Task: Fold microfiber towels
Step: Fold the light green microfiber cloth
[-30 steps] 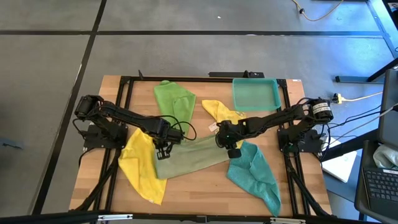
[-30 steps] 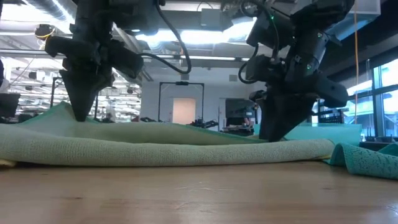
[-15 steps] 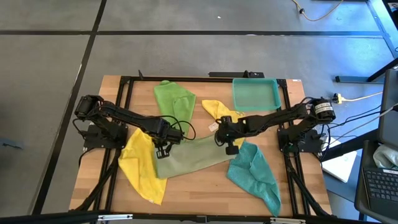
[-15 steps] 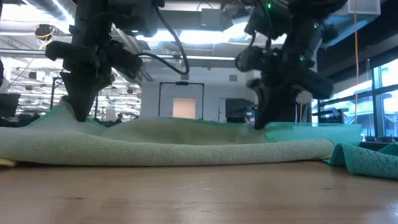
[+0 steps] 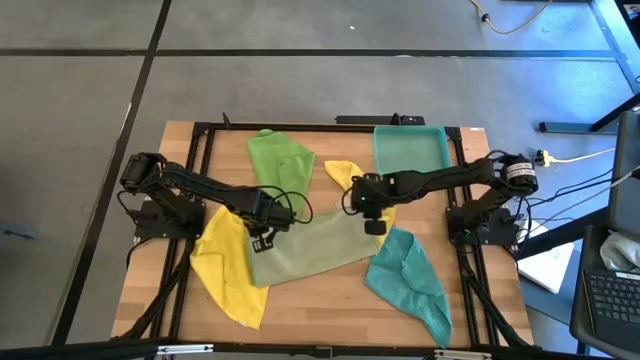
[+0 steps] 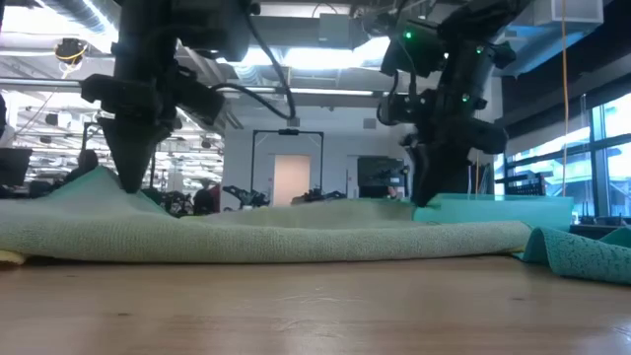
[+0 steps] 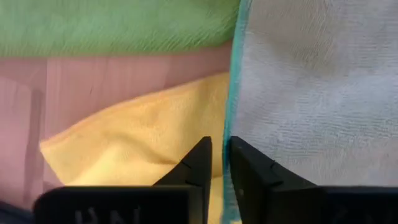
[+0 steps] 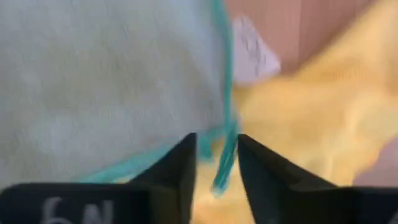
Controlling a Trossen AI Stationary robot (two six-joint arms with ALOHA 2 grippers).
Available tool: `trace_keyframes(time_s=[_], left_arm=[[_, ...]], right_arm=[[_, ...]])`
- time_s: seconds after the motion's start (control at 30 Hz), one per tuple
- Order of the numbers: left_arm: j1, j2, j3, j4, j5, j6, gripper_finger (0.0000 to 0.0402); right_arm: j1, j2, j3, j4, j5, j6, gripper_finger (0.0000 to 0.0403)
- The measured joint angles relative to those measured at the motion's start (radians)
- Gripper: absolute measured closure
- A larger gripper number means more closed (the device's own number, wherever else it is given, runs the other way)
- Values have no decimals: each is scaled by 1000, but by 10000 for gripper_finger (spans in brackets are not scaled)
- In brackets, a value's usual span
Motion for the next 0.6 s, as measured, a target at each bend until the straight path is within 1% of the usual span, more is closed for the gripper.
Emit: trace_keyframes(time_s=[0.07, 0.13, 0.17, 0.23, 0.27, 0.3, 0.33, 0.4, 0.47, 0.53, 0.6], left_arm=[[-8, 0, 0, -29, 10, -29, 339], [-23, -12, 0, -55, 44, -71, 333], [-37, -24, 0, -57, 60, -101, 330], [-70, -65, 0, -23, 79, -200, 328], [-89, -93, 0, 10, 78, -266, 328], [-112, -121, 0, 53, 69, -336, 328], [-134, -153, 0, 94, 50, -407, 330], [-178, -206, 2, 162, -5, -552, 331], [-230, -247, 1, 172, -78, -701, 331], [-281, -267, 0, 170, -140, -836, 332], [-336, -274, -20, 169, -181, -960, 332]], right_arm=[[-9, -10, 16, -68, -45, 85, 250], [-22, -30, 32, -159, -138, 195, 228], [-32, -41, 32, -176, -234, 244, 219], [-50, -78, 13, -163, -477, 332, 208], [-55, -95, 0, -148, -573, 381, 205], [-54, -116, -18, -116, -642, 431, 204], [-50, -134, -39, -100, -667, 466, 204], [-37, -169, -87, -92, -666, 509, 207], [-32, -197, -146, -48, -665, 554, 212], [-26, -216, -225, 32, -669, 631, 220], [-17, -226, -310, 143, -673, 725, 227]])
